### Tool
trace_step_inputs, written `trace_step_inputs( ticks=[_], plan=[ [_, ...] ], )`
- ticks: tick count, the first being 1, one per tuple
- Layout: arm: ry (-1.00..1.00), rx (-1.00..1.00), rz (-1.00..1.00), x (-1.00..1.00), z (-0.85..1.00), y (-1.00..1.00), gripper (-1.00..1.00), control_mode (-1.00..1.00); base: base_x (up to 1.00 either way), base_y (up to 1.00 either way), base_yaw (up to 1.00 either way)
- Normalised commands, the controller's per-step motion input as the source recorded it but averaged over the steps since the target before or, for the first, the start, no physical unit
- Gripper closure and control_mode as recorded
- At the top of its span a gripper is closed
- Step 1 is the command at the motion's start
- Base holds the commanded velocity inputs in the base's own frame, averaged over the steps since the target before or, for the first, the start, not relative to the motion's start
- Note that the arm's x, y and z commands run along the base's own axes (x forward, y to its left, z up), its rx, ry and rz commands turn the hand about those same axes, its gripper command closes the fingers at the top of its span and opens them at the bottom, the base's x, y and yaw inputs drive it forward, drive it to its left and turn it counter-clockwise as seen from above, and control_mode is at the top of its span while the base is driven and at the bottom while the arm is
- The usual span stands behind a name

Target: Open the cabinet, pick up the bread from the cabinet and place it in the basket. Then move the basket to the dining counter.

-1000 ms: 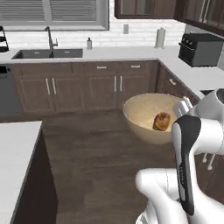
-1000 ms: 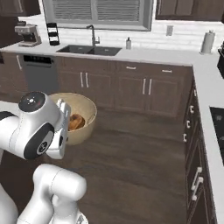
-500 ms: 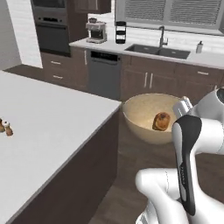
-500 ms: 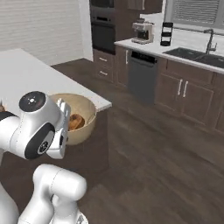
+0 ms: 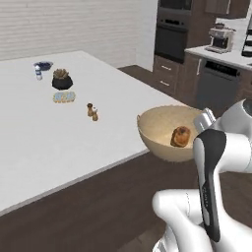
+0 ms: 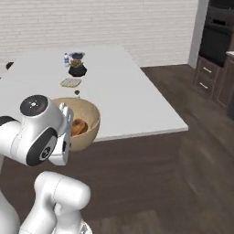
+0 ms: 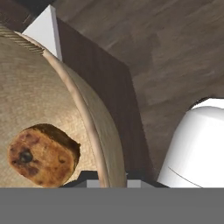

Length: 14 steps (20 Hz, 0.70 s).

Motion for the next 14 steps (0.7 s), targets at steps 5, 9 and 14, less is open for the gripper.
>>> trace_step_inputs(
  ticks=[5,9,14],
  plan=[
    [0.0,0.0,0.0,0.0,0.0,0.0,1.0,1.0,0.31,0.2,0.65],
    [0.0,0.0,0.0,0.0,0.0,0.0,1.0,1.0,0.44,0.18,0.42],
    [0.0,0.0,0.0,0.0,0.0,0.0,1.0,1.0,0.51,0.09,0.22]
  ],
)
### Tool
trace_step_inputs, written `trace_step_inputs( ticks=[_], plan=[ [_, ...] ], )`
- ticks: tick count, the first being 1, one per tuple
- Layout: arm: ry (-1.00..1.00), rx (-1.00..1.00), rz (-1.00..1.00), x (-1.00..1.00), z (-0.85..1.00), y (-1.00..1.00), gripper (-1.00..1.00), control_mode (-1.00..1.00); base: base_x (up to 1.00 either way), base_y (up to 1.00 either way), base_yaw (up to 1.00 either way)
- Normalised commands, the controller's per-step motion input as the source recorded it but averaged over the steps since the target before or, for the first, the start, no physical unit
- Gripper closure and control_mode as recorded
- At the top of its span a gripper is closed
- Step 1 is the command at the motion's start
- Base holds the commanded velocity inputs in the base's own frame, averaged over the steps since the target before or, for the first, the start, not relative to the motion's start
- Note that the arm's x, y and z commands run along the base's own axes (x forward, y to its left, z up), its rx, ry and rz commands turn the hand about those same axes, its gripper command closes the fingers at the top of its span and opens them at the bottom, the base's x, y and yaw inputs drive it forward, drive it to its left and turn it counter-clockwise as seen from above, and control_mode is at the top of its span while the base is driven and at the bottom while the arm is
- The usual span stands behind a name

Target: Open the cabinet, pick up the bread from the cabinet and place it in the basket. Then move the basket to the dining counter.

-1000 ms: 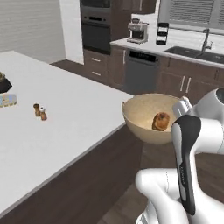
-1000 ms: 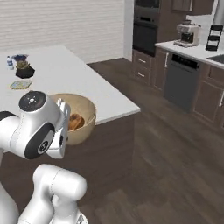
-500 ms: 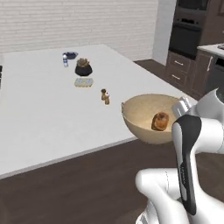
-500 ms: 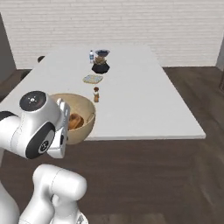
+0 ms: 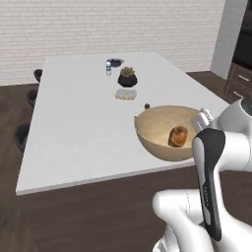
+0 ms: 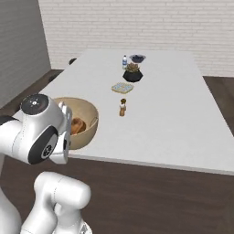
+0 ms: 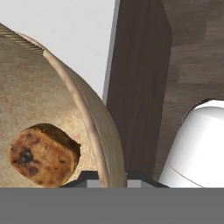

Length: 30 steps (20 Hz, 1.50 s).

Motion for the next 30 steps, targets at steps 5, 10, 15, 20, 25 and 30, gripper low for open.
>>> trace_step_inputs(
  ticks=[5,10,15,20,25,30],
  plan=[
    [0.0,0.0,0.0,0.0,0.0,0.0,1.0,1.0,0.59,0.12,0.12],
    [0.0,0.0,0.0,0.0,0.0,0.0,1.0,1.0,0.38,0.18,0.09],
    [0.0,0.0,0.09,0.37,-0.06,0.04,1.0,-1.0,0.0,0.0,0.0],
    [0.05,0.0,0.2,0.74,-0.32,0.0,1.0,-1.0,0.0,0.0,0.0],
    [0.11,-0.01,0.16,0.51,-0.44,0.25,1.0,-1.0,0.0,0.0,0.0],
    [0.09,-0.04,0.08,0.35,-0.5,0.54,1.0,-1.0,0.0,0.0,0.0]
  ],
)
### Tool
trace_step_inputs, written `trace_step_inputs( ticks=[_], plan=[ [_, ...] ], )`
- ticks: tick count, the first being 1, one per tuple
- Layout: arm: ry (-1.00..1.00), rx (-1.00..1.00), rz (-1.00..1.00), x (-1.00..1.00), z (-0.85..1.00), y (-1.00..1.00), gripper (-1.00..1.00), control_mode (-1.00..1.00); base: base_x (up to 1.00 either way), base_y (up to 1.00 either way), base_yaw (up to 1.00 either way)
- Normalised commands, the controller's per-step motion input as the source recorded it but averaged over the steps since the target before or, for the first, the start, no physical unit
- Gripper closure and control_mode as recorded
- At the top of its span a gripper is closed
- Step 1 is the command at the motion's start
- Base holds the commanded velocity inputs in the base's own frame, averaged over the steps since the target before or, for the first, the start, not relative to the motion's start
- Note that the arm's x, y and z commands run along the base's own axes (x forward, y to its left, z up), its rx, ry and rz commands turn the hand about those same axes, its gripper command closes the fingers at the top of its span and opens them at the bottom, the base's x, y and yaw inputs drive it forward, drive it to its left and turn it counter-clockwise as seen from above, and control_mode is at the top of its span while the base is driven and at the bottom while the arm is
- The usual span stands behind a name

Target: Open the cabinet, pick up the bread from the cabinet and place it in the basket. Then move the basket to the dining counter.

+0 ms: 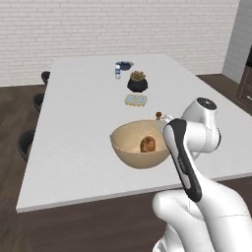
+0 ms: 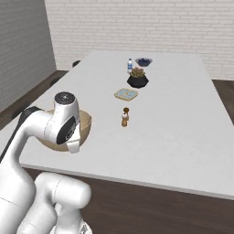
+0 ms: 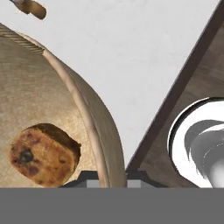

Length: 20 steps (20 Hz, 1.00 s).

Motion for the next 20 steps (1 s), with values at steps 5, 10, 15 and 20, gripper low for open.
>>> trace_step_inputs(
  ticks=[5,10,15,20],
  plan=[
    [0.02,-0.01,0.08,0.39,-0.47,0.4,1.0,-1.0,0.0,0.0,0.0],
    [0.0,0.0,0.09,0.35,-0.38,0.18,1.0,-1.0,0.0,0.0,0.0],
    [0.0,0.0,0.09,0.33,-0.41,0.09,1.0,-1.0,0.0,0.0,0.0],
    [0.0,0.0,0.09,0.3,-0.38,0.06,1.0,-1.0,0.0,0.0,0.0]
  ],
)
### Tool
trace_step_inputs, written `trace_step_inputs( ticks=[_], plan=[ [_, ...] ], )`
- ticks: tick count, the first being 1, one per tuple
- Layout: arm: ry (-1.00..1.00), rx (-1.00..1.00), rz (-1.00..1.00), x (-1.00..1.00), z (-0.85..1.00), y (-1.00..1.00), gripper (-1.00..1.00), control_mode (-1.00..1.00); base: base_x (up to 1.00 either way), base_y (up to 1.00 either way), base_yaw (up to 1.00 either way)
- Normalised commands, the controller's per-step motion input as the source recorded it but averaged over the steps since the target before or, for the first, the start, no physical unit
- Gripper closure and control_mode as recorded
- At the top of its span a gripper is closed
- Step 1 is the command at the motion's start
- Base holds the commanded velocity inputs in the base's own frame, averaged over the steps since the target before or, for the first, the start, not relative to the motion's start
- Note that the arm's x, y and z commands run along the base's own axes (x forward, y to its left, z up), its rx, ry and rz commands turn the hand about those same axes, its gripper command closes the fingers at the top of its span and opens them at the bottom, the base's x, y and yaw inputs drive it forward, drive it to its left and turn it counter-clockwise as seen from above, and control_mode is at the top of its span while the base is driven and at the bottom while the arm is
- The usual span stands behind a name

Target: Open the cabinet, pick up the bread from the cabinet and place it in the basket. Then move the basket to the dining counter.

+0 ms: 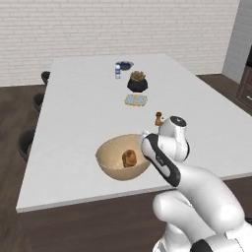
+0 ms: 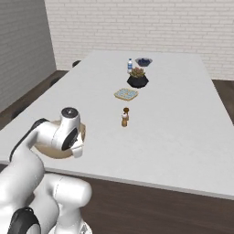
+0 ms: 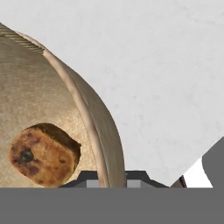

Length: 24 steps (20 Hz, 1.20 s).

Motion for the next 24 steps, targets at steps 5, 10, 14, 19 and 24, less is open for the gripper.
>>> trace_step_inputs(
  ticks=[5,10,14,19,24],
  plan=[
    [0.0,0.0,0.09,0.19,-0.27,0.08,1.0,-1.0,0.0,0.0,0.0],
    [0.0,0.0,0.08,0.17,-0.18,0.03,1.0,-1.0,0.0,0.0,0.0],
    [0.0,0.0,0.08,0.17,-0.14,0.01,-1.0,-1.0,0.0,0.0,0.0],
    [0.06,0.0,0.04,0.07,-0.01,0.0,-1.0,-1.0,0.0,0.0,0.0],
    [0.02,-0.07,0.0,0.08,0.12,0.01,-1.0,-1.0,0.0,0.0,0.0]
  ],
)
